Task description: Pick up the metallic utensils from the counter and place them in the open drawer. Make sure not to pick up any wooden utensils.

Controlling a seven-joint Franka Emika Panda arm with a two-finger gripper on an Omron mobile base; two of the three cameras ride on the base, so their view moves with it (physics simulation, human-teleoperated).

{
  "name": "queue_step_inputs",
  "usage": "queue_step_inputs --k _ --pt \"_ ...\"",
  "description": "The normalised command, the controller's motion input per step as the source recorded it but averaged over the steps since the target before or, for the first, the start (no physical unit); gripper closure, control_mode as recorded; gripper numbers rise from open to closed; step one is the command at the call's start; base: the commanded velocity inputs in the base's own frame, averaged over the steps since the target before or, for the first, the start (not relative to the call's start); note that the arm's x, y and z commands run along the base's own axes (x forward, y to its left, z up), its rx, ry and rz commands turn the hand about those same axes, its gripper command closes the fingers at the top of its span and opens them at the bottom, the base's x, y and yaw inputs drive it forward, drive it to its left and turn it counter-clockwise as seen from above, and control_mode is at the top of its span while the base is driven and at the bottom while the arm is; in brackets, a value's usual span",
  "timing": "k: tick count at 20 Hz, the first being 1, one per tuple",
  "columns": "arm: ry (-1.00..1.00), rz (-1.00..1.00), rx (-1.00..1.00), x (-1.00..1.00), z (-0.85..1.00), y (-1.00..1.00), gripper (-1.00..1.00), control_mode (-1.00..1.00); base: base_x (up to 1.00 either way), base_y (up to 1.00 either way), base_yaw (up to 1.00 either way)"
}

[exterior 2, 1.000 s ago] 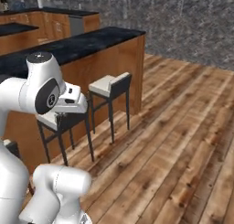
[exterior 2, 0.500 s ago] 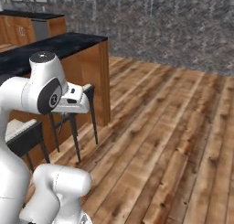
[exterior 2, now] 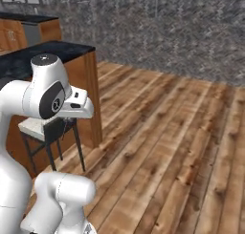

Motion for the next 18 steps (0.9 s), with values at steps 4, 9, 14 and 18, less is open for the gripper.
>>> queue_step_inputs --k 4,9,14,18 --pt "0.0 0.0 0.0 0.0 0.0 0.0 1.0 1.0 1.0 -0.31 0.06" --pt "0.0 0.0 0.0 0.0 0.0 0.0 1.0 1.0 1.0 -0.51 0.1" --pt "0.0 0.0 0.0 0.0 0.0 0.0 1.0 1.0 1.0 -0.61 0.15" --pt "0.0 0.0 0.0 0.0 0.0 0.0 1.0 1.0 1.0 -0.46 0.27"
